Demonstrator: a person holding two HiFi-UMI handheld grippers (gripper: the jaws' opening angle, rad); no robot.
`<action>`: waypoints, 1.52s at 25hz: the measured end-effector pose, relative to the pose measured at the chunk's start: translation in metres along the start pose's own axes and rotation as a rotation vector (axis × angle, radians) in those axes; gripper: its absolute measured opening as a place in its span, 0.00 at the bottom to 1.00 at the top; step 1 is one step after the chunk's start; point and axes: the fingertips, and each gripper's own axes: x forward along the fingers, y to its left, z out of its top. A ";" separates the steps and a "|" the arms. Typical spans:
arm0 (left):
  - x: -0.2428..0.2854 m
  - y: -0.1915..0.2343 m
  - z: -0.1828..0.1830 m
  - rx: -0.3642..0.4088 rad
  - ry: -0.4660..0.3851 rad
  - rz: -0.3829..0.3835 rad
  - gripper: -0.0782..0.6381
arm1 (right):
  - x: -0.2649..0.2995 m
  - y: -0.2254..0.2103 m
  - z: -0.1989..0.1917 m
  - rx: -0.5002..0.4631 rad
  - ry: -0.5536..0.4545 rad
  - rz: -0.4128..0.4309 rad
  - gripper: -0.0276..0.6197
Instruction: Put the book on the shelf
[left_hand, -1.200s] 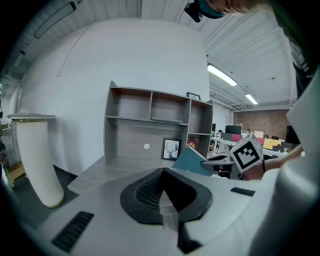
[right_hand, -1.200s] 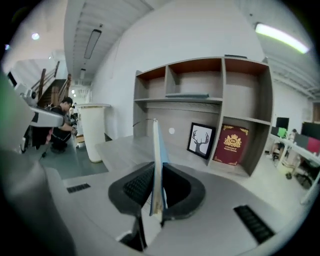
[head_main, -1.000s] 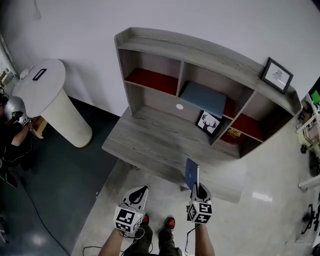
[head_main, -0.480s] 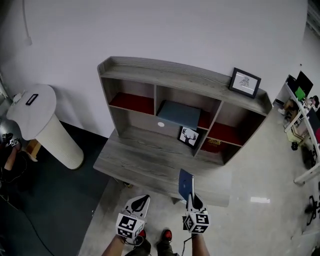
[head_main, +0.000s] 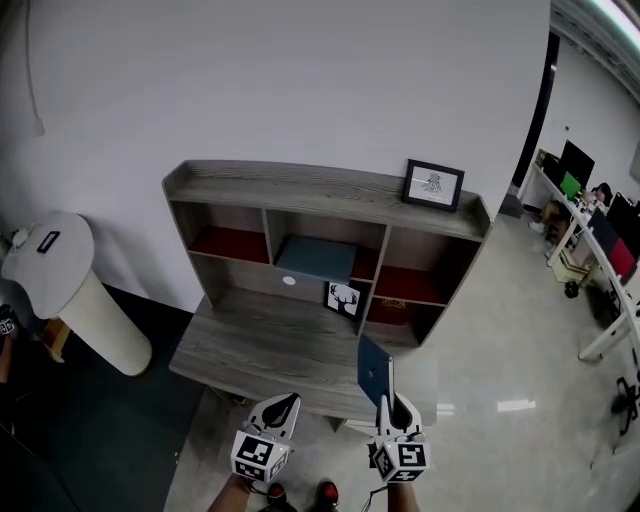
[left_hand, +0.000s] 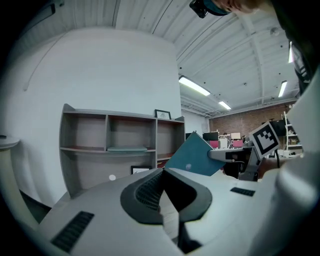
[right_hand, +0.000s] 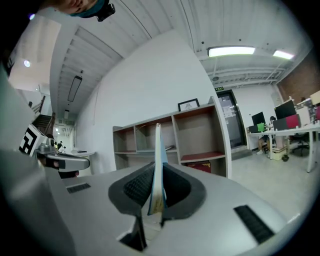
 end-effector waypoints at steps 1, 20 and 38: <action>0.004 -0.003 0.004 0.005 -0.006 -0.001 0.12 | -0.001 -0.005 0.007 -0.001 -0.017 -0.001 0.14; 0.081 -0.048 0.062 0.051 -0.089 -0.033 0.12 | 0.005 -0.107 0.093 -0.071 -0.238 -0.059 0.14; 0.226 -0.016 0.099 0.084 -0.100 -0.287 0.12 | 0.094 -0.180 0.126 -0.122 -0.319 -0.297 0.14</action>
